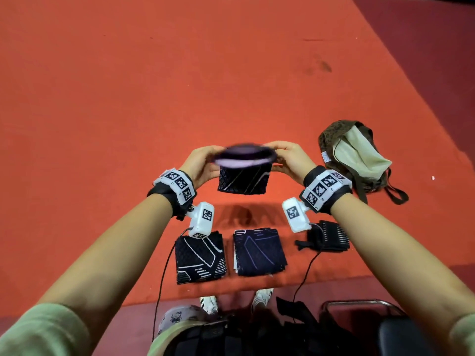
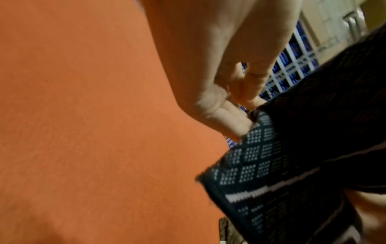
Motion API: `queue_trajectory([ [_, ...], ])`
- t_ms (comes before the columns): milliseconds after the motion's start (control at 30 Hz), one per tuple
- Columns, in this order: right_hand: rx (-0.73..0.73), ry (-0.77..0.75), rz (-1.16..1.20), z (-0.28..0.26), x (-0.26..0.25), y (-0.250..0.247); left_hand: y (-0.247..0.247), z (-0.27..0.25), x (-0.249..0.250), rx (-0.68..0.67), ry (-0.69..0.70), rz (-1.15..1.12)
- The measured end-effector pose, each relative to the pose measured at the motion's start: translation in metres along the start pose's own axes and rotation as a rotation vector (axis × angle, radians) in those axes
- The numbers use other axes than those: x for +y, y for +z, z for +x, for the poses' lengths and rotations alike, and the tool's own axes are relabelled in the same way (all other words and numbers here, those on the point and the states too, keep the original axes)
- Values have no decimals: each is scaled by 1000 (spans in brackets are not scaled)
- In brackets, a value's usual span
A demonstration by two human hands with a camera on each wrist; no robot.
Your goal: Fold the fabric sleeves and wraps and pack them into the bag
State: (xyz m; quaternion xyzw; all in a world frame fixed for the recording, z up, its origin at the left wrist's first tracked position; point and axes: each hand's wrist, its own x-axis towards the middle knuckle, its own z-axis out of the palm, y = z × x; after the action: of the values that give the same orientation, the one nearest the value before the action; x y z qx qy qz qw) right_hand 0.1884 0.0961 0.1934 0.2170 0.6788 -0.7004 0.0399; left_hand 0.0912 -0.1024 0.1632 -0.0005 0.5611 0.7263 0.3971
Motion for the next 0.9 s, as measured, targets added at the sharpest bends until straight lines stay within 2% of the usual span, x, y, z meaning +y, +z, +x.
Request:
queue_trajectory([
  [100, -53, -11, -146, -6, -4, 2, -3, -2, 1, 0, 9, 144],
  [200, -22, 18, -164, -9, -3, 5, -1, -3, -2, -48, 38, 271],
  [333, -53, -11, -197, -11, 2, 2, 3, -3, -10, -73, 101, 269],
  [433, -75, -6, -100, -11, 9, 3, 3, -2, -13, -43, 147, 216],
  [533, -55, -37, -111, -13, 13, 6, 4, -4, -18, -44, 109, 226],
  [600, 32, -36, -98, -12, 19, 7, 3, -5, -24, -76, 89, 376],
  [667, 126, 32, -16, -12, 26, 7, 1, -5, -30, -111, 115, 497],
  [700, 140, 73, 1, -12, 32, 6, -1, -4, -33, -124, 121, 495],
  [800, 134, 161, -125, -17, 50, -1, -5, -4, -40, -108, -6, 300],
  [900, 137, 169, -208, -25, 62, -6, -7, -4, -51, -123, -61, 380],
])
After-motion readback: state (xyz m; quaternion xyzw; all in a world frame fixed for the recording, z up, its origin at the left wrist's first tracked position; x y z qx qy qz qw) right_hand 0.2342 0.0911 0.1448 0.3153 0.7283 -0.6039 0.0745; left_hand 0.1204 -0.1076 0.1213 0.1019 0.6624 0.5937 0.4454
